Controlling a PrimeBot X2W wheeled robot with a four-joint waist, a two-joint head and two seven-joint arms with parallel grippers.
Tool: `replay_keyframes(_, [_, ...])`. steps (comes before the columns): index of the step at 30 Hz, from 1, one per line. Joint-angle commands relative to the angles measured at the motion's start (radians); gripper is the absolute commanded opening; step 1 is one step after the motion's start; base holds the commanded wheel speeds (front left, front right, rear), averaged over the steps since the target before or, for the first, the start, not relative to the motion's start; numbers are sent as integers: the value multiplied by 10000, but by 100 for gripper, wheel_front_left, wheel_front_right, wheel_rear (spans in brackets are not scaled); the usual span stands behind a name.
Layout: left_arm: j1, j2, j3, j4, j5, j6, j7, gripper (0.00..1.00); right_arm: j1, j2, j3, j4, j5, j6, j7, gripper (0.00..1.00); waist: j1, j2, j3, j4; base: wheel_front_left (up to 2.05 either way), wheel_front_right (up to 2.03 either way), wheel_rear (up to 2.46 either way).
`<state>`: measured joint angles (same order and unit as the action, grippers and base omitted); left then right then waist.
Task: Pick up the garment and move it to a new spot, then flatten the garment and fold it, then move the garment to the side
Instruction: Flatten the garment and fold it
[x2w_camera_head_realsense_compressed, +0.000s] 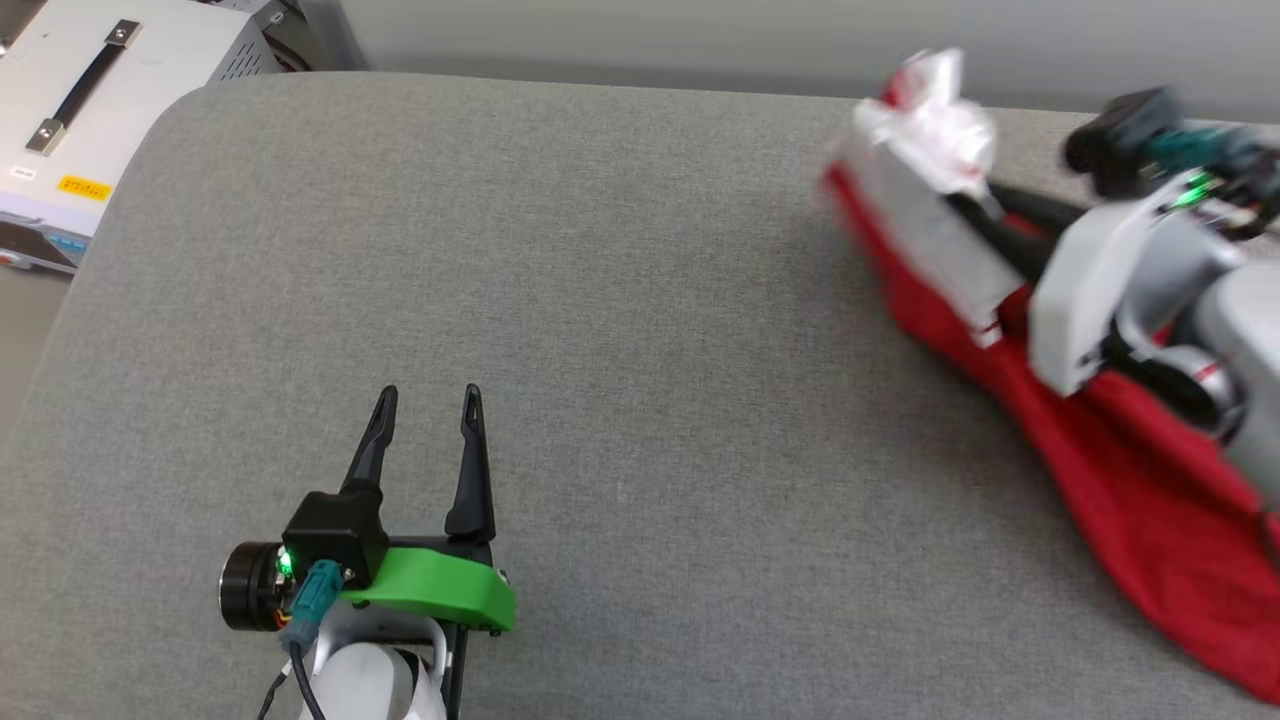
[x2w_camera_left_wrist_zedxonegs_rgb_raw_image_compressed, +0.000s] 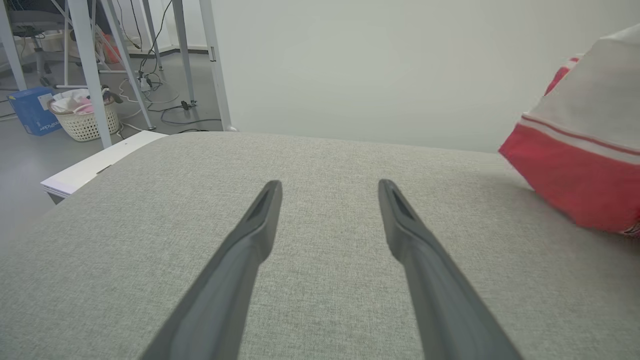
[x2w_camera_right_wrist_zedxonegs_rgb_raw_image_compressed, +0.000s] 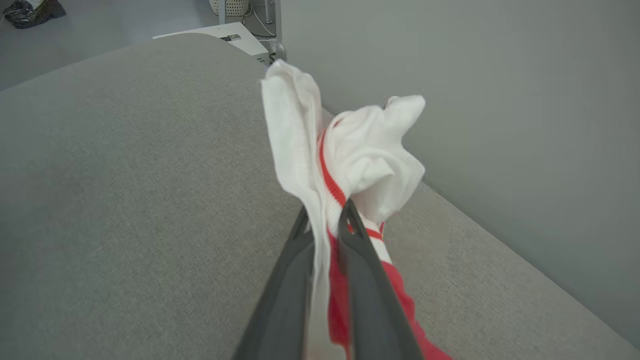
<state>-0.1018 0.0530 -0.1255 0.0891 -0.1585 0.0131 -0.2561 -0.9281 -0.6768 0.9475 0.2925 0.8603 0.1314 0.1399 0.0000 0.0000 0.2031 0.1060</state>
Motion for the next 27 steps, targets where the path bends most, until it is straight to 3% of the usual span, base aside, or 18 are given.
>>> replay_keyframes(1, [31, -28, -16, 12, 1, 45, -57, 100, 265, 342, 188, 154, -145, -7, -147, 0, 0, 0, 49, 67, 0, 0, 0])
replay_keyframes(5, [-74, -28, -70, 39, -52, 89, -57, 100, 602, 1547, 924, 786, -370, -7, -515, 0, 0, 0, 179, 221, 0, 0, 0])
replay_keyframes(7, [-99, -28, -92, 71, -125, 150, -57, 100, 1104, 3019, 2608, 1677, -467, -7, -887, 0, 0, 0, 287, 343, 0, 0, 0])
replay_keyframes(15, [-95, -28, -31, 155, -136, 184, -57, 100, 1764, 3601, 3293, 2283, -275, -7, -665, 0, 0, 0, 204, 247, 0, 0, 0])
replay_keyframes(16, [-88, -28, -17, 168, -134, 187, -57, 100, 1802, 3598, 3303, 2307, -264, -7, -749, 16, 0, 0, 155, 206, 0, 0, 0])
replay_keyframes(17, [-75, -28, -7, 177, -129, 187, -57, 100, 1809, 3592, 3308, 2314, -267, -7, -873, 67, 0, 0, 105, 168, 0, 0, 0])
replay_keyframes(18, [-55, -28, -3, 188, -120, 179, -57, 100, 1798, 3572, 3310, 2325, -262, -7, -1144, 100, 0, 0, 43, 128, 0, 0, 0])
replay_keyframes(27, [218, -28, 153, 189, 14, 124, -57, 100, 2039, 2882, 2620, 1966, -599, -7, -3501, 100, 0, 0, -573, -124, 0, 0, 0])
